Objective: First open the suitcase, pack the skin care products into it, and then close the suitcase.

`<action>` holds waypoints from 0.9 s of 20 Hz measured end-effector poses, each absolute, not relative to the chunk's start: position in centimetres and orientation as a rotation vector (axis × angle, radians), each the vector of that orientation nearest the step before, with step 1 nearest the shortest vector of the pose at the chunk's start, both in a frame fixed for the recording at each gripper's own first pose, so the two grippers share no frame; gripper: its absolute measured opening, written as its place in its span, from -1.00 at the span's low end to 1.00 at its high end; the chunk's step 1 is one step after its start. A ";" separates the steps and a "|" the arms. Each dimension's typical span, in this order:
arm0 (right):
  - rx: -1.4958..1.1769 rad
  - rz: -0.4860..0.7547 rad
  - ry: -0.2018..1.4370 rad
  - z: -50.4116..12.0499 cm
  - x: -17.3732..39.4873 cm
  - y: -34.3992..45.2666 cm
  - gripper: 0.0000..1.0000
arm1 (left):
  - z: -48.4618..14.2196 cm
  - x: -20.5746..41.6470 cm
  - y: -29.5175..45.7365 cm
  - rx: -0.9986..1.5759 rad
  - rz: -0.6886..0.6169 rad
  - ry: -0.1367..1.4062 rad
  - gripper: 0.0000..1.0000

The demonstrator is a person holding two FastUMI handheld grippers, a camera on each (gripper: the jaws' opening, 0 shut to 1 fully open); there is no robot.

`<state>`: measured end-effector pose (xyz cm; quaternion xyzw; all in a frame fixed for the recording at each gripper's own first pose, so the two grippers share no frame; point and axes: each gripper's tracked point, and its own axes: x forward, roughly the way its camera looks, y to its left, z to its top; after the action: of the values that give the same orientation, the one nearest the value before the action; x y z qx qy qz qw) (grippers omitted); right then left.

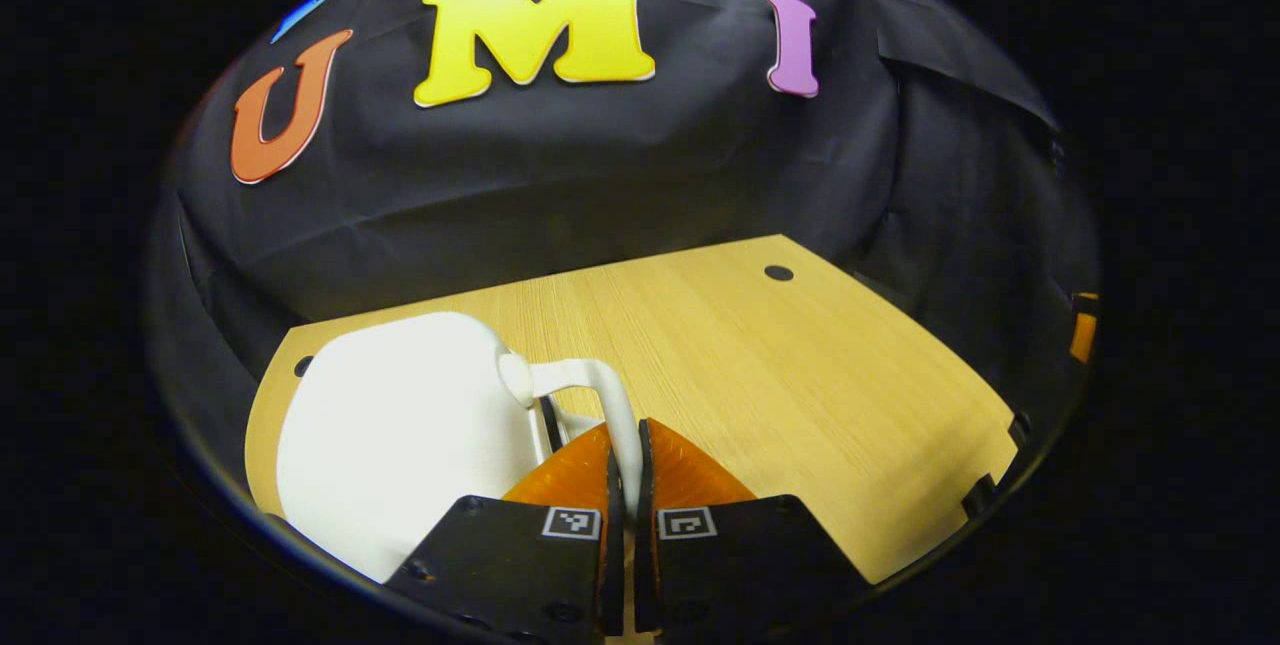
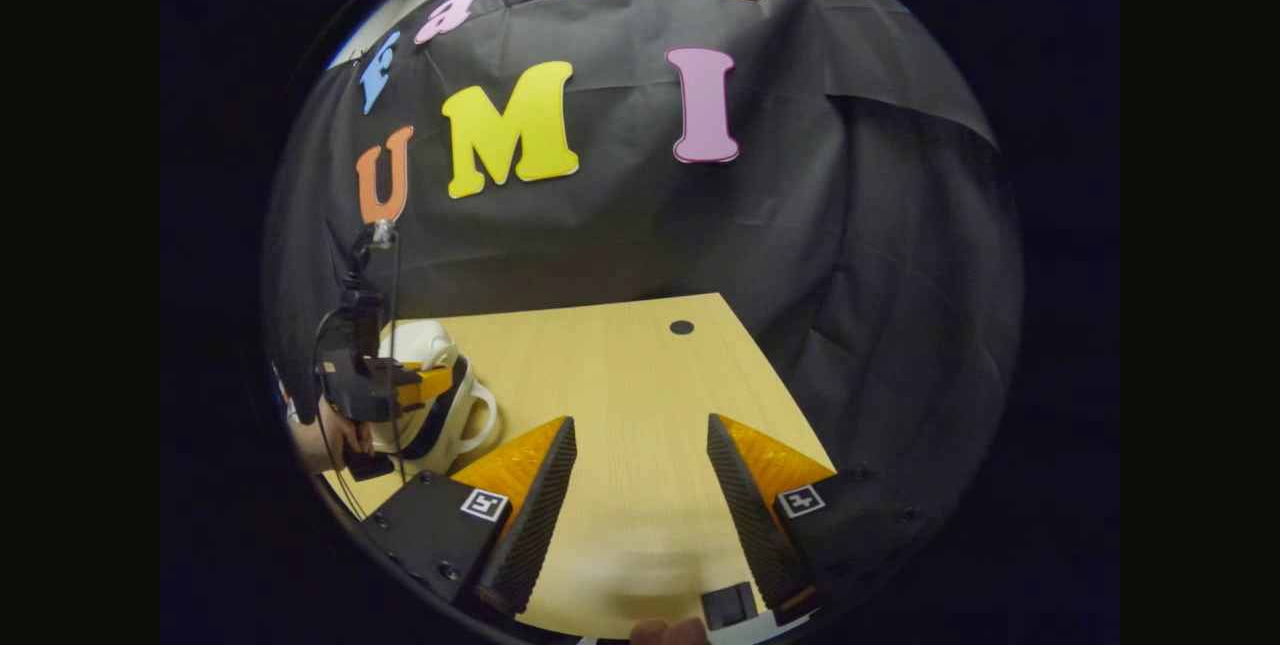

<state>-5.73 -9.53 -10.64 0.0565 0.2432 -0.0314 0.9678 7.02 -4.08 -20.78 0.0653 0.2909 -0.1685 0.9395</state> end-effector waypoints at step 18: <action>0.084 0.037 0.489 -9.8 -3.3 -7.3 0.58 | -19.3 6.3 -6.5 0.142 -0.312 0.547 0.66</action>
<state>-3.32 -7.32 -9.83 0.0414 0.2420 0.0182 0.9692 6.29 -6.47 -19.28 0.0696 0.2688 -0.1534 0.9484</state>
